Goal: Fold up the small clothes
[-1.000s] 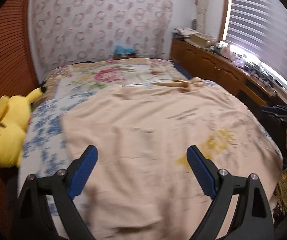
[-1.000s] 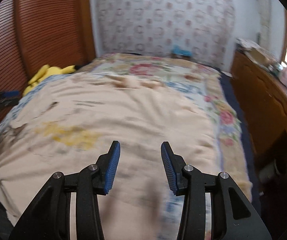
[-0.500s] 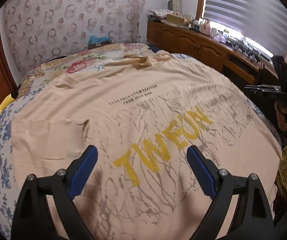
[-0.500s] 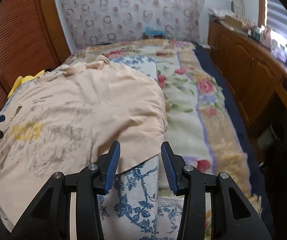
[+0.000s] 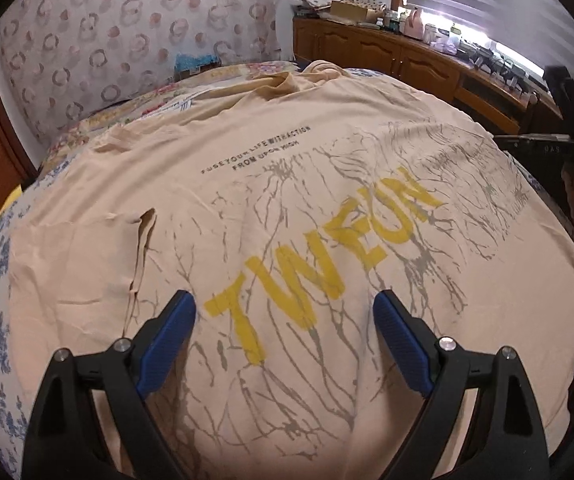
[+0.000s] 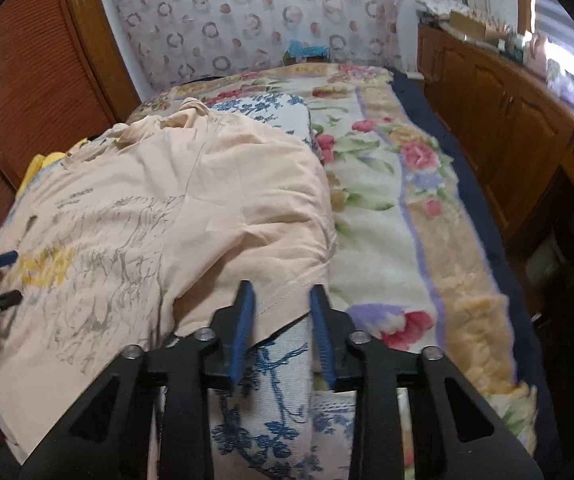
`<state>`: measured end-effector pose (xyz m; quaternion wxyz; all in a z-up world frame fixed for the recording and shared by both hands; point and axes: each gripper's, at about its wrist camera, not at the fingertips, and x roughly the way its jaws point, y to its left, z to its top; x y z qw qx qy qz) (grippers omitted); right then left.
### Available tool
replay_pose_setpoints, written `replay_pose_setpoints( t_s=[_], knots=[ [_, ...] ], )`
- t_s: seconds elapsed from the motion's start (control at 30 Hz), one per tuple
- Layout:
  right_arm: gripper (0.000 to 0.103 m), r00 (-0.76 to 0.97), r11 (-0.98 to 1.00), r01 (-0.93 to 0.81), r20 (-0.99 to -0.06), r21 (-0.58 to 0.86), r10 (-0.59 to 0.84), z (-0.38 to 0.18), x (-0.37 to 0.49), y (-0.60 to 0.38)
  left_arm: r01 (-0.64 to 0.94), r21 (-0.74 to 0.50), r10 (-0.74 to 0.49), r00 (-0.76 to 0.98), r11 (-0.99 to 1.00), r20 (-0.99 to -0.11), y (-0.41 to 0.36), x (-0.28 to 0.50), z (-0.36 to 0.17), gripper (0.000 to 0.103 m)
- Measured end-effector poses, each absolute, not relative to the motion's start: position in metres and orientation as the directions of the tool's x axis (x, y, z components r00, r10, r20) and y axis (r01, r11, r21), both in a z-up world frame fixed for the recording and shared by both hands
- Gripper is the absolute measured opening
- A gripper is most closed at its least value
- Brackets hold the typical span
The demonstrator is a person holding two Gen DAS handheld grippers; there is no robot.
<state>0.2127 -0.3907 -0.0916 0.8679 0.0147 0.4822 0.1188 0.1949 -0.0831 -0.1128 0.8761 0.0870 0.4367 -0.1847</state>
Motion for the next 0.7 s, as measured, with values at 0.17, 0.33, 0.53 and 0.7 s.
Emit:
replay_pose_setpoints(
  t_s=[0.17,0.33,0.53,0.7],
  knots=[
    [0.002,0.560,0.976,-0.205,-0.809,0.073,0.178,-0.081,0.210,-0.391,0.400,-0.019,-0.256,0.547,0.916,-0.797,-0.078,0.196,-0.113,0.092],
    [0.000,0.632,0.970,-0.234,-0.749,0.063,0.200,-0.049,0.205,-0.384,0.401,-0.021,-0.257,0.547,0.916,-0.797,-0.078,0.196,-0.113,0.092],
    [0.000,0.663,0.949,-0.313,-0.707,0.039,0.248,-0.012,0.205,-0.354,0.401,-0.021,-0.257,0.547,0.916,-0.797,-0.079,0.196,-0.113,0.092],
    [0.013,0.652,0.957,-0.288,-0.724,0.038,0.225,-0.022,0.212,-0.350,0.401,-0.021,-0.258,0.547,0.916,-0.797,-0.078,0.196,-0.113,0.092]
  ],
)
